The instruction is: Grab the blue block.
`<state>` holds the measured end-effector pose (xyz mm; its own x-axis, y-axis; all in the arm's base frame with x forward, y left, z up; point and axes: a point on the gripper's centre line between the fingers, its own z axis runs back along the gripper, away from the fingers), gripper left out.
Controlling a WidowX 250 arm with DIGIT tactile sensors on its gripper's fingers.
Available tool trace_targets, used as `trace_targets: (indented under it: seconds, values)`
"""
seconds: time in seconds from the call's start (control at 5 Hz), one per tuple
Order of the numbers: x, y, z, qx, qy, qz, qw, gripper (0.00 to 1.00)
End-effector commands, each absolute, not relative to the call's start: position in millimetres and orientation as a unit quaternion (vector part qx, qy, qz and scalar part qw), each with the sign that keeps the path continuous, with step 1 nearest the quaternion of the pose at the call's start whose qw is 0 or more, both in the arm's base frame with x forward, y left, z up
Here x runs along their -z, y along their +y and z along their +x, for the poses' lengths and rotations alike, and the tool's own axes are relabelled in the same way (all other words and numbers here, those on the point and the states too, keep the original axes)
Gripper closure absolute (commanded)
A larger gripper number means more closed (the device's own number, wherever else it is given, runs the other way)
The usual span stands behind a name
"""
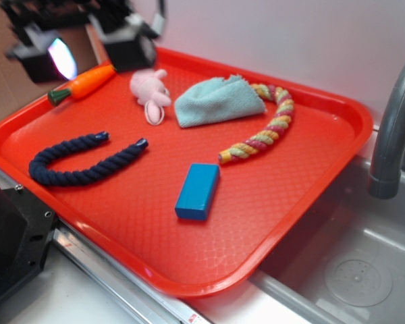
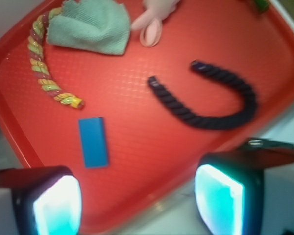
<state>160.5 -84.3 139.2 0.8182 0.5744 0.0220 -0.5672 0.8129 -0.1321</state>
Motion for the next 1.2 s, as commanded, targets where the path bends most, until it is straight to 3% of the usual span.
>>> trace_targets:
  seconds: [0.0,0.4,0.8,1.0]
  values:
    - [-92.8,-105.1,184.6,-0.278,-0.034,-0.084,0.956,0.00]
    - [-45.7,-117.5,201.8,-0.253,-0.053,-0.047,0.965,0.00]
    - [-15.3,-128.6,196.5,-0.229,-0.041,-0.041,0.972,0.00]
    - [-13.4,-125.6,194.0,-0.240,-0.040,-0.056,0.968,1.00]
